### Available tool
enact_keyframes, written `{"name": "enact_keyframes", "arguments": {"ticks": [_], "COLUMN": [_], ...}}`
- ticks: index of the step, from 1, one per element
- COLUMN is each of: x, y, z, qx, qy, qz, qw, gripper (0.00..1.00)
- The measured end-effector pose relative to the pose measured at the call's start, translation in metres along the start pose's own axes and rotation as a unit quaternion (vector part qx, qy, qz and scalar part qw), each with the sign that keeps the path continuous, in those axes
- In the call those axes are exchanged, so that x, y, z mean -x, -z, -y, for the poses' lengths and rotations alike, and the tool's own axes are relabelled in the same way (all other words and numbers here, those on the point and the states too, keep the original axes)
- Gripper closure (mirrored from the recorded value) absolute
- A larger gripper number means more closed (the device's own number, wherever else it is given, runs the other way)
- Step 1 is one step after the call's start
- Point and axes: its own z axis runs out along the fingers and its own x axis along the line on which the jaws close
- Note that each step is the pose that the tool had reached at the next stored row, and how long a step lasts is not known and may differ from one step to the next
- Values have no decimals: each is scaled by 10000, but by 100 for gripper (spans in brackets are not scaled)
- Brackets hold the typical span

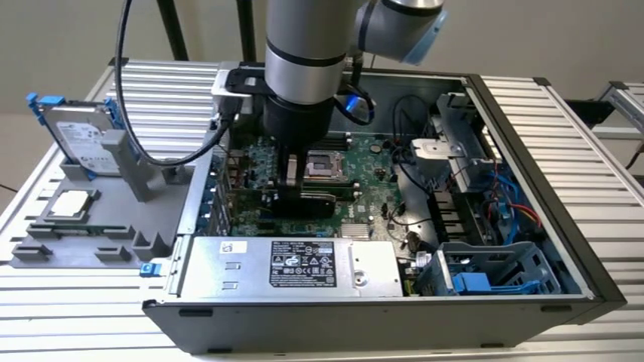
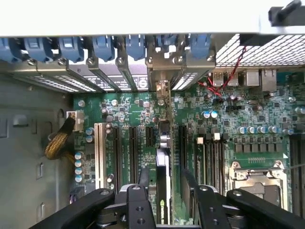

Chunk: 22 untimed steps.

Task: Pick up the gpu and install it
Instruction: 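Press down on the gpu until it lock into place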

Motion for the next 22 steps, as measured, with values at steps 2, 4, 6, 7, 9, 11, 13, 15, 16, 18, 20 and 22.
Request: {"name": "enact_keyframes", "arguments": {"ticks": [2,4,6,7,9,11,13,15,16,18,20,22], "x": [1,2,2,2,2,2,2,2,2,2,2,2], "y": [44,82,89,89,89,90,90,90,90,90,90,90], "z": [-3,-6,-7,-7,-7,-7,-7,-8,-8,-7,-7,-7], "qx": [-1,-1,-2,-2,-2,-3,-3,-4,-4,-4,-5,-5], "qy": [0,0,0,0,0,0,0,0,0,0,0,0], "qz": [0,0,1,1,1,0,0,0,1,0,0,0], "qw": [10000,10000,10000,10000,10000,10000,10000,10000,10000,10000,10000,10000], "gripper": [0,0,0,0,0,0,0,0,0,100,100,100]}}
